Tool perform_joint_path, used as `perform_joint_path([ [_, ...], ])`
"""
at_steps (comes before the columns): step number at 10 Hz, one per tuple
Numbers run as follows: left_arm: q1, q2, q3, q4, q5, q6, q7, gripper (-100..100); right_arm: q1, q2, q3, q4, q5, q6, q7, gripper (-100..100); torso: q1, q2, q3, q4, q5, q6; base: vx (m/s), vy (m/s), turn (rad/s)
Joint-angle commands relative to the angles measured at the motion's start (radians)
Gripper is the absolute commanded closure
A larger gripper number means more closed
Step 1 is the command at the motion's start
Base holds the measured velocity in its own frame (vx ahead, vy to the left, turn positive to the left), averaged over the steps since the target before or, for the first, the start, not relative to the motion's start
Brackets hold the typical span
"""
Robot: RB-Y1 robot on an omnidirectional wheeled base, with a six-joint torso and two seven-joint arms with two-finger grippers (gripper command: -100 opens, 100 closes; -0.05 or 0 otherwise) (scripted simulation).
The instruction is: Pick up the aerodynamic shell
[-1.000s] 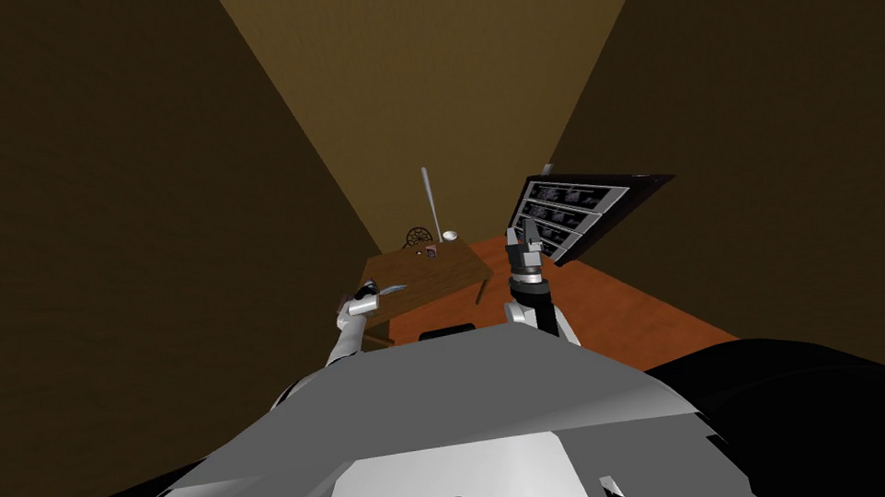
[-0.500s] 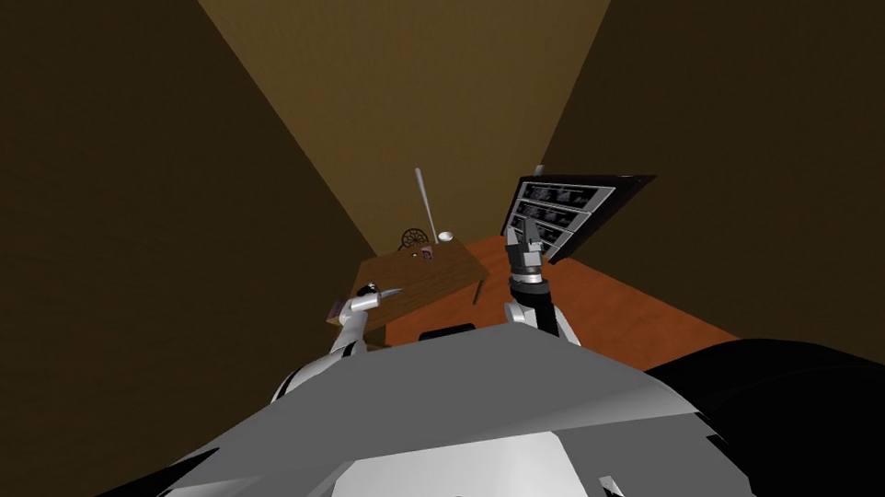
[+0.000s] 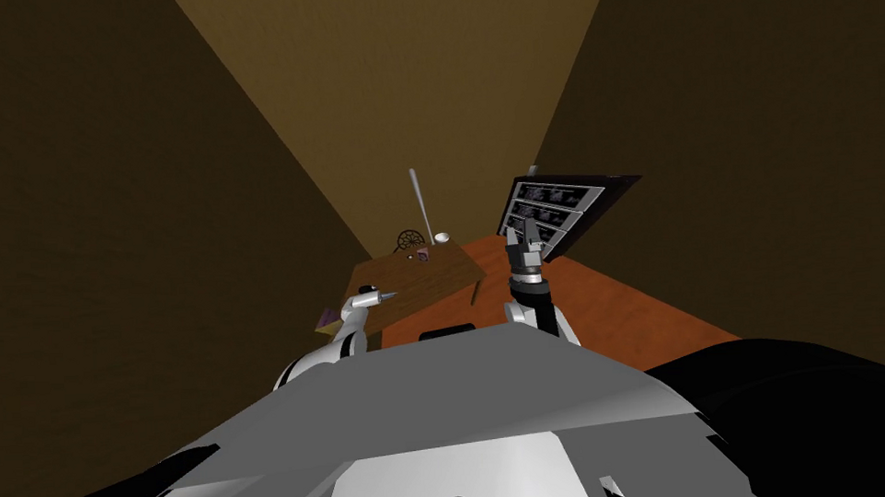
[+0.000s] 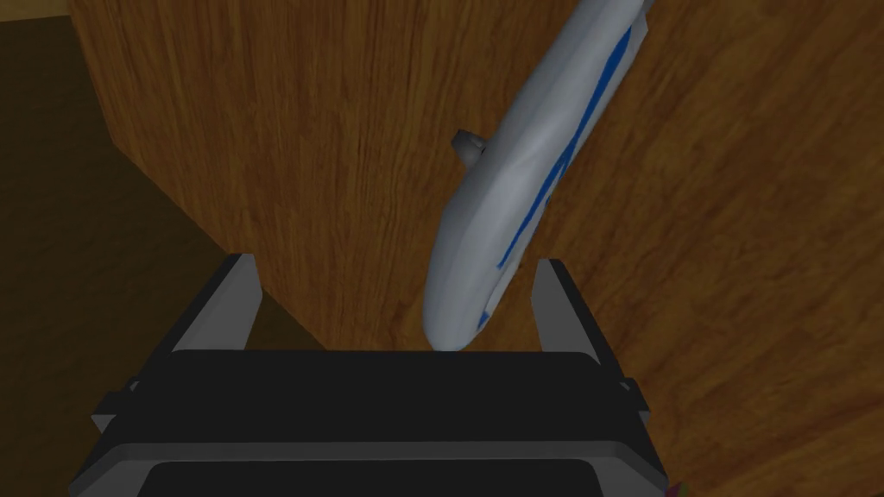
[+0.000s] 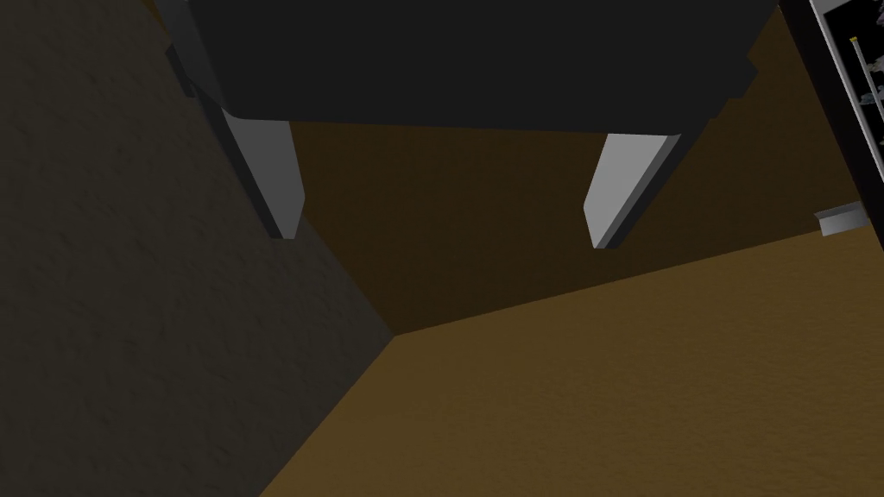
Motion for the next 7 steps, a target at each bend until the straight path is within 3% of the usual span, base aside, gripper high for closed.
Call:
perform_joint_path([
  [1, -0.009, 0.004, 0.004, 0.028, 0.0, 0.008, 0.006, -100, 0.0, 0.0, 0.0, 0.0, 0.0, 0.0, 0.0, 0, 0.0, 0.0, 0.0, 0.0, 0.0, 0.0, 0.023, -0.022, -0.045],
  [5, -0.05, 0.019, 0.02, 0.123, -0.005, 0.06, 0.028, -100, 0.0, 0.0, 0.0, 0.0, 0.0, 0.0, 0.0, 0, 0.001, 0.0, 0.0, 0.0, 0.0, 0.0, 0.032, -0.015, -0.056],
  [6, -0.055, 0.02, 0.018, 0.128, -0.009, 0.046, 0.029, -100, 0.0, 0.0, 0.0, 0.0, 0.0, 0.0, 0.0, 0, 0.001, 0.0, 0.0, 0.0, 0.0, 0.0, 0.013, -0.007, -0.007],
  [7, -0.057, 0.02, 0.019, 0.132, -0.011, 0.046, 0.032, 0, 0.0, 0.0, 0.0, 0.0, 0.0, 0.0, 0.0, 0, 0.002, 0.001, 0.001, 0.0, 0.0, -0.001, 0.0, 0.0, 0.0],
])
